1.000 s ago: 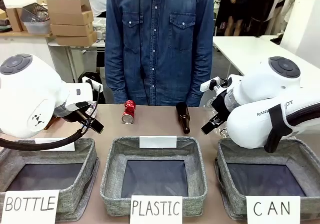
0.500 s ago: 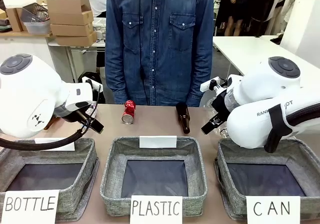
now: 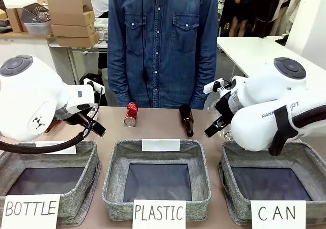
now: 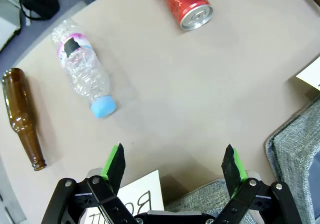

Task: Sort the can waste into the basket.
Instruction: Pick up the can waste from the table and place it in the right Fabric basket.

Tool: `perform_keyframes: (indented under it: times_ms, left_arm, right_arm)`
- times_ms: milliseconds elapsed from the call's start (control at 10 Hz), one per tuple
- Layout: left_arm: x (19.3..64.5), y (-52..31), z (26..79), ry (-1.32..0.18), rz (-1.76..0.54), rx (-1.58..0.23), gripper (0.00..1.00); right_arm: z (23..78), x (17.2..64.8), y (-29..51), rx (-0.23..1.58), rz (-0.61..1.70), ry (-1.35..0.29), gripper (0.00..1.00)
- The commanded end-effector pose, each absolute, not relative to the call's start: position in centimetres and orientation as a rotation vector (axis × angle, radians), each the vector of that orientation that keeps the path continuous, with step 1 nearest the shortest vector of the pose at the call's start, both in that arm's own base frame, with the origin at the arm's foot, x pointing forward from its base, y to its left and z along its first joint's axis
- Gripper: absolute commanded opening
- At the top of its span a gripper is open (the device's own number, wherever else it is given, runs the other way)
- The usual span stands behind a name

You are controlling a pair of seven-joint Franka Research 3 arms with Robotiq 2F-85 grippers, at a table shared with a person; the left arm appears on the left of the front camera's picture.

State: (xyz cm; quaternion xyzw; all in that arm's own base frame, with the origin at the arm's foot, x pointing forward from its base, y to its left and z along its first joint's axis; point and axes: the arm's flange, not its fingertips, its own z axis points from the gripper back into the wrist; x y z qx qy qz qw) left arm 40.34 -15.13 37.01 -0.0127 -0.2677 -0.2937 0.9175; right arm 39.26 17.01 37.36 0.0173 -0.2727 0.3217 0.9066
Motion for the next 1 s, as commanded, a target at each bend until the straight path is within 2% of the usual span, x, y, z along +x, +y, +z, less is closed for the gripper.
perform_keyframes:
  times_ms: [0, 200, 400, 500, 600, 700, 800, 900]
  left_arm:
    - [39.1, -13.8, 40.4, -0.526, -0.595, -0.028, 1.00]
    - [35.0, -11.7, 46.4, -0.555, -0.499, -0.092, 1.00]
    - [28.9, -10.9, 49.8, -0.622, -0.665, -0.112, 1.00]
    - [25.4, -10.3, 51.2, -0.735, -0.744, -0.104, 1.00]
    - [24.2, -9.6, 51.4, -0.869, -0.766, -0.044, 1.00]
    - [32.2, -12.8, 53.7, -0.652, -0.642, -0.086, 1.00]
    - [32.2, -12.8, 53.7, -0.652, -0.642, -0.086, 1.00]
    - [29.1, -12.2, 57.7, -0.757, -0.712, -0.062, 1.00]
  right_arm:
    - [41.8, 37.9, 15.6, 0.148, 0.695, -0.526, 1.00]
    - [48.0, 34.8, 14.0, 0.208, 0.597, -0.511, 1.00]
    - [51.9, 30.4, 13.6, 0.120, 0.569, -0.582, 1.00]
    - [53.2, 27.7, 13.3, 0.060, 0.619, -0.632, 1.00]
    - [53.4, 26.2, 12.8, -0.036, 0.629, -0.730, 1.00]
    - [53.1, 30.9, 13.4, 0.133, 0.604, -0.602, 1.00]
    - [53.1, 30.9, 13.4, 0.133, 0.604, -0.602, 1.00]
    - [55.8, 28.4, 13.2, 0.056, 0.629, -0.673, 1.00]
